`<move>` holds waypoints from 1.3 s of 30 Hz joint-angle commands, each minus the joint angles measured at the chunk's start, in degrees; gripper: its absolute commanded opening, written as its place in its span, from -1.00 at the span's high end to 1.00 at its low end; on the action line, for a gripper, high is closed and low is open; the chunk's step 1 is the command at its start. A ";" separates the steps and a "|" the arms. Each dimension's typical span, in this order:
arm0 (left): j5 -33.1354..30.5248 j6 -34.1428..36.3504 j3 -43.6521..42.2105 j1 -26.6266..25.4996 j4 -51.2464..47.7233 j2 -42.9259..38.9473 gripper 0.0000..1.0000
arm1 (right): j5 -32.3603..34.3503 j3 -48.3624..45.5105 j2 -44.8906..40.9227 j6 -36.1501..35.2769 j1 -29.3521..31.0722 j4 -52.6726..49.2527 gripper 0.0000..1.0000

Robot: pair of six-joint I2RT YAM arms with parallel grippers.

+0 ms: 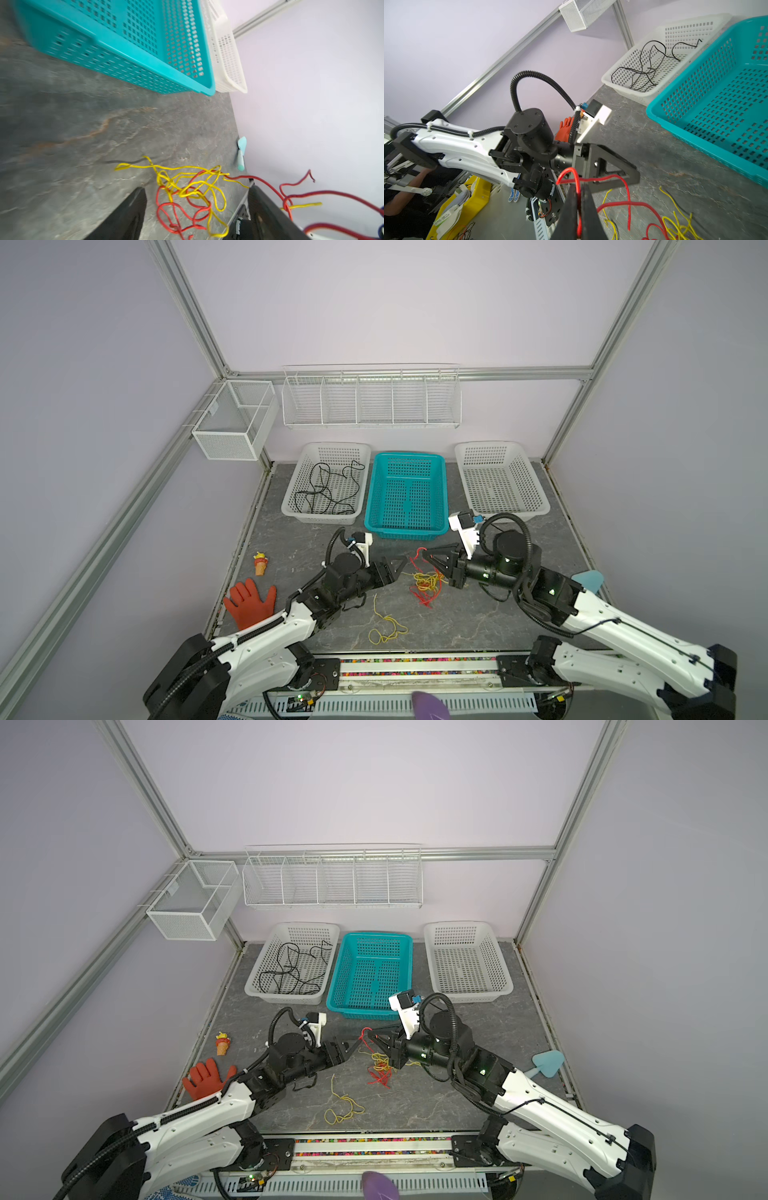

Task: Untangle the cables
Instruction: 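Lift the red wire with right gripper toward the teal basket while left hovers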

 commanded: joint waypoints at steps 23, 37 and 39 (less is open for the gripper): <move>11.27 -14.51 -1.67 -5.72 58.18 35.88 -0.42 | -5.62 -1.89 -1.64 6.09 0.43 16.65 0.87; 6.03 -1.35 2.00 -6.02 25.45 22.56 -0.41 | 7.70 6.37 -6.04 -1.26 -1.03 -4.26 0.88; 4.46 0.99 3.04 -6.00 18.77 19.58 -0.42 | 7.97 7.57 -5.92 -1.19 -2.36 -6.45 0.88</move>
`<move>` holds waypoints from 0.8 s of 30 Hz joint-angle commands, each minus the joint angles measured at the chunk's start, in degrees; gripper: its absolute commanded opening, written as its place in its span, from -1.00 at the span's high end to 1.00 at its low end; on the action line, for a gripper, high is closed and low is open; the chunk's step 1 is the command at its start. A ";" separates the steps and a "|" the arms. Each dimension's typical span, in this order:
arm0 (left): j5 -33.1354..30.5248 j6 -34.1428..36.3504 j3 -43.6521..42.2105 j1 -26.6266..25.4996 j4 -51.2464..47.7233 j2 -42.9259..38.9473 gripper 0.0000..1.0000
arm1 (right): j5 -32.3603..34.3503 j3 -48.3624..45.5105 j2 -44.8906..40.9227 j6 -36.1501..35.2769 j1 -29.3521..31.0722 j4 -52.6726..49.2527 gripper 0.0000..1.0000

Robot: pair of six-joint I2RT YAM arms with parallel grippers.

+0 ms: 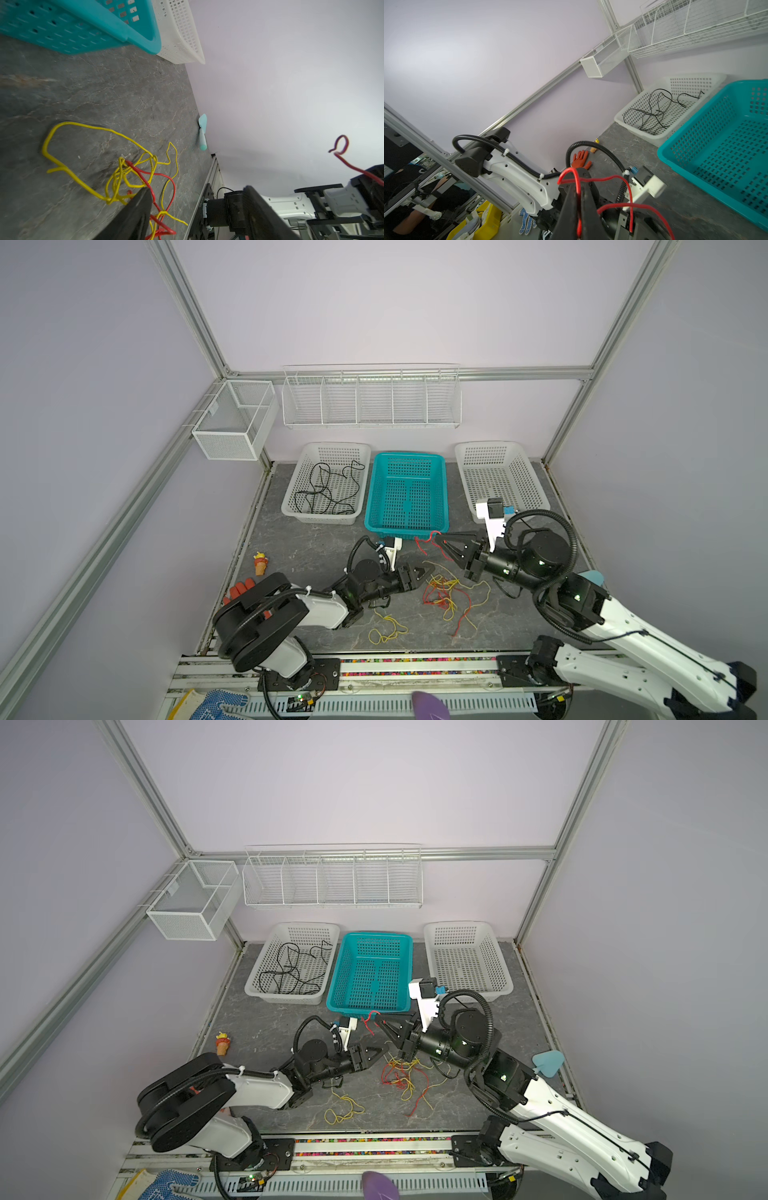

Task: Untangle the cables
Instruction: 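Lift the red wire with right gripper toward the teal basket while left hovers, then lower the red wire into the teal basket and open the right gripper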

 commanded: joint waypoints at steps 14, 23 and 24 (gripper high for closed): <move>-19.99 17.51 4.75 -0.12 -47.61 -23.42 -0.50 | -1.04 10.59 7.74 -0.83 -10.92 -10.93 0.88; -29.57 18.74 4.17 -0.02 -63.47 -35.51 -0.51 | -3.92 16.70 19.34 -0.13 -13.55 -10.32 0.88; -30.91 18.59 4.08 0.01 -65.26 -36.92 -0.51 | -4.49 17.63 21.00 -0.13 -13.83 -10.27 0.88</move>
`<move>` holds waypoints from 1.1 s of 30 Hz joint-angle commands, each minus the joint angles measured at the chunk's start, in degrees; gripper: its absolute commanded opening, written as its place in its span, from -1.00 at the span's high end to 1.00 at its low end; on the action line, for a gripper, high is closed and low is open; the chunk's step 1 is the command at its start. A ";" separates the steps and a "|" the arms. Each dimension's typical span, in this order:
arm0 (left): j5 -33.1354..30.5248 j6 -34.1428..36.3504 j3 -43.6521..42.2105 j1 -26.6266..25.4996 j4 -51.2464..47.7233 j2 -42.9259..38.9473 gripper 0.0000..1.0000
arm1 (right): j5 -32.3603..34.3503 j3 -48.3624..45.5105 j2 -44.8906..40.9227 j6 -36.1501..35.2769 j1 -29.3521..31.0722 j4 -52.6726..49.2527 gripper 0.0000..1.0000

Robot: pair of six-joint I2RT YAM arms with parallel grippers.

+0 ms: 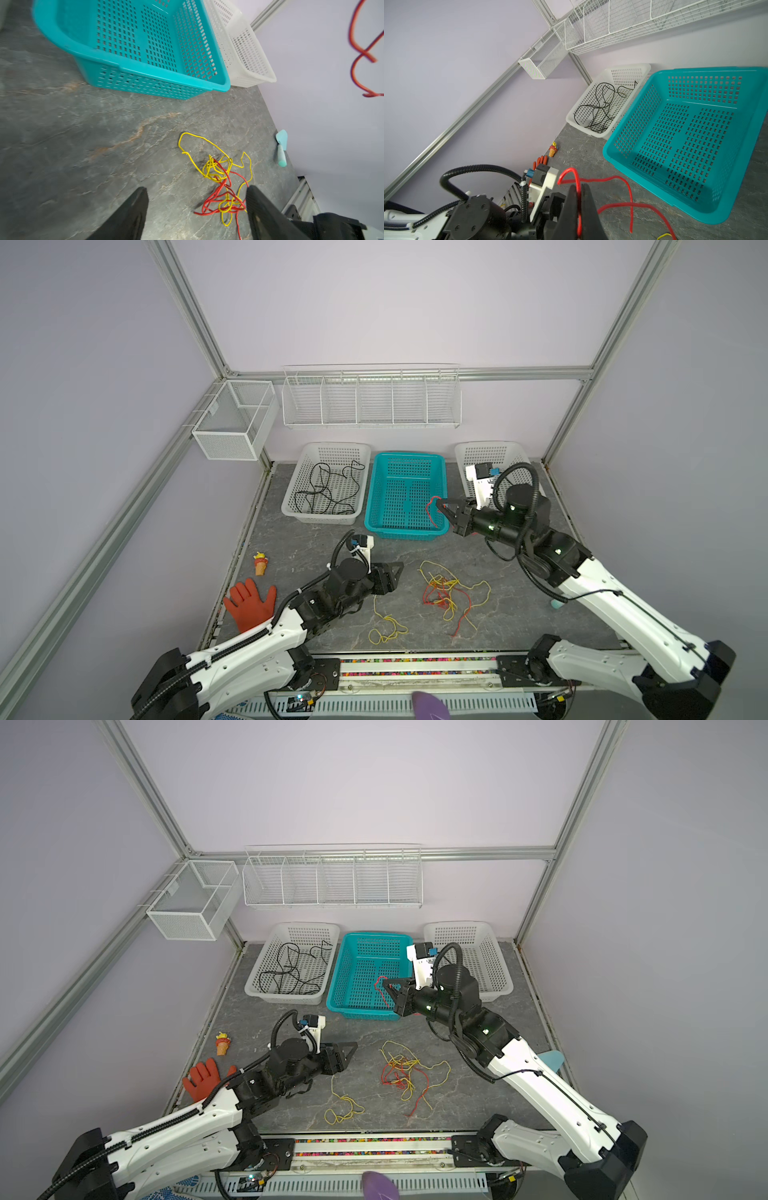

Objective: Untangle the cables

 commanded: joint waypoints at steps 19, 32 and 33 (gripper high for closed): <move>-11.54 -2.86 -4.64 0.06 -18.71 -15.54 -0.50 | -11.42 23.85 37.16 -2.04 -4.68 -2.20 0.73; -10.41 -3.84 -5.61 0.11 -19.00 -15.92 -0.50 | -8.43 24.39 34.96 -4.26 -5.31 -5.86 0.28; -10.39 -3.84 -5.52 0.09 -19.47 -16.07 -0.50 | -8.77 23.14 33.46 -4.15 -5.20 -5.57 0.23</move>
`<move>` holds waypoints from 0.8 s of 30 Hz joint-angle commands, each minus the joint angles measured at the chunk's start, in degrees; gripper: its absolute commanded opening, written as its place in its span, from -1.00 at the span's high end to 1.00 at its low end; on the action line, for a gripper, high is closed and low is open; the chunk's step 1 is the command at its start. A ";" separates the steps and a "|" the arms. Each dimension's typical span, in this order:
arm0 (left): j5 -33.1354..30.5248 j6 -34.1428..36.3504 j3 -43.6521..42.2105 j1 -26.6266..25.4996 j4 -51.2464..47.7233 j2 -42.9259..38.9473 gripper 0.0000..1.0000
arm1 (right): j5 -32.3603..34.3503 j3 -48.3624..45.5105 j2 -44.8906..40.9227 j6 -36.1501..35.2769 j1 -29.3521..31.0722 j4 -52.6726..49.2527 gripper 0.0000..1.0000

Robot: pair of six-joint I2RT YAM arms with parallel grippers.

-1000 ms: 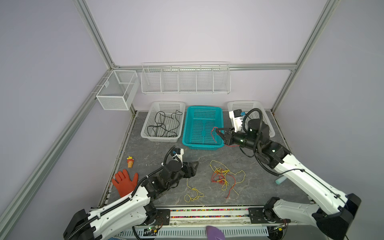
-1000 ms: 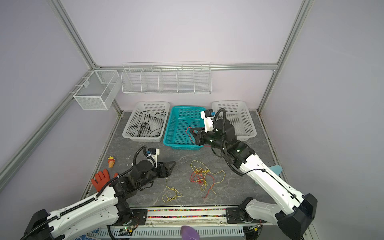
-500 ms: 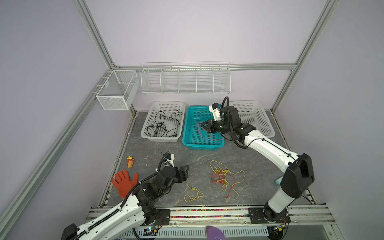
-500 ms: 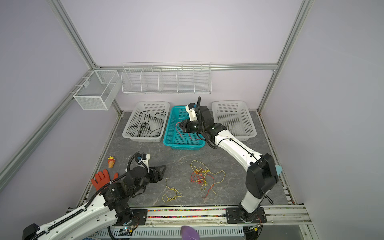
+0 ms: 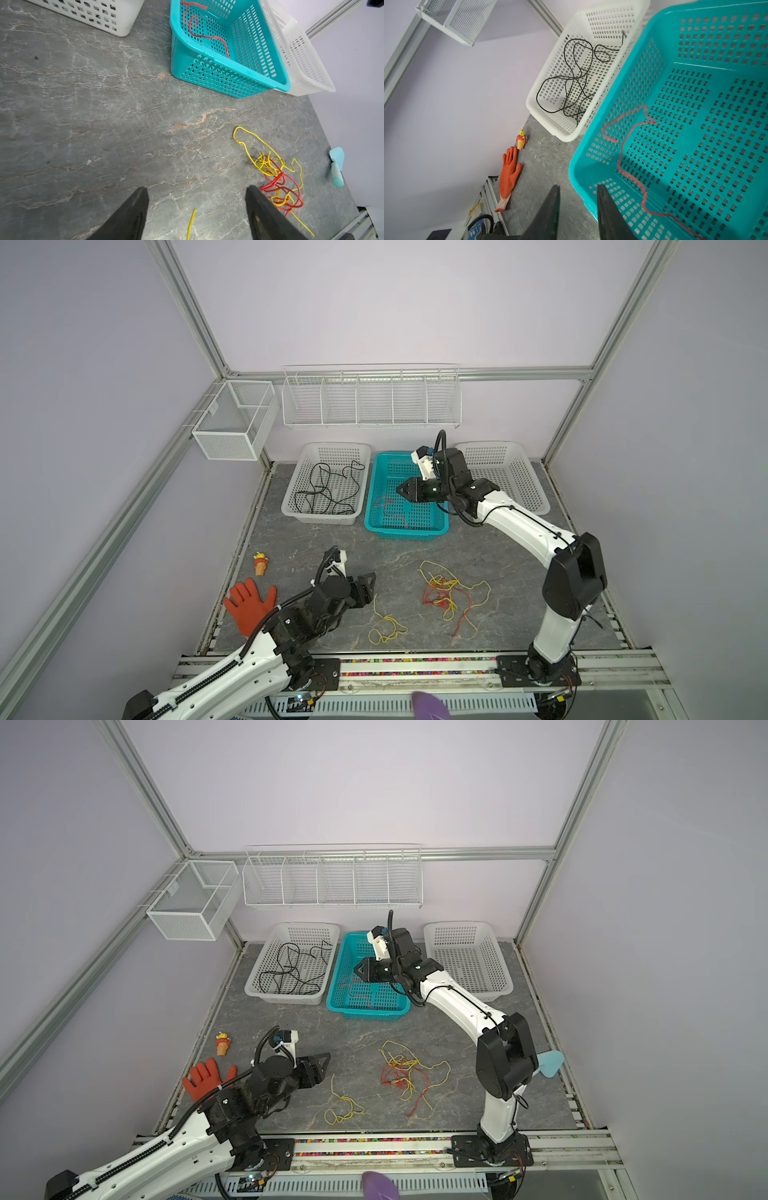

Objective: Untangle the cables

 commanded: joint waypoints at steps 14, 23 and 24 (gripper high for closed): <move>-6.59 2.60 5.38 0.59 -11.06 -2.17 -0.64 | 6.44 -29.28 -29.06 -2.60 16.77 -0.63 -0.10; -10.89 3.18 15.69 2.23 -20.38 -0.07 -0.99 | 14.56 -40.10 -30.99 -0.76 33.02 2.29 -0.12; -12.39 1.28 16.87 2.24 -22.09 -0.07 -0.99 | 15.71 -40.22 -30.07 -0.70 34.93 2.50 -0.12</move>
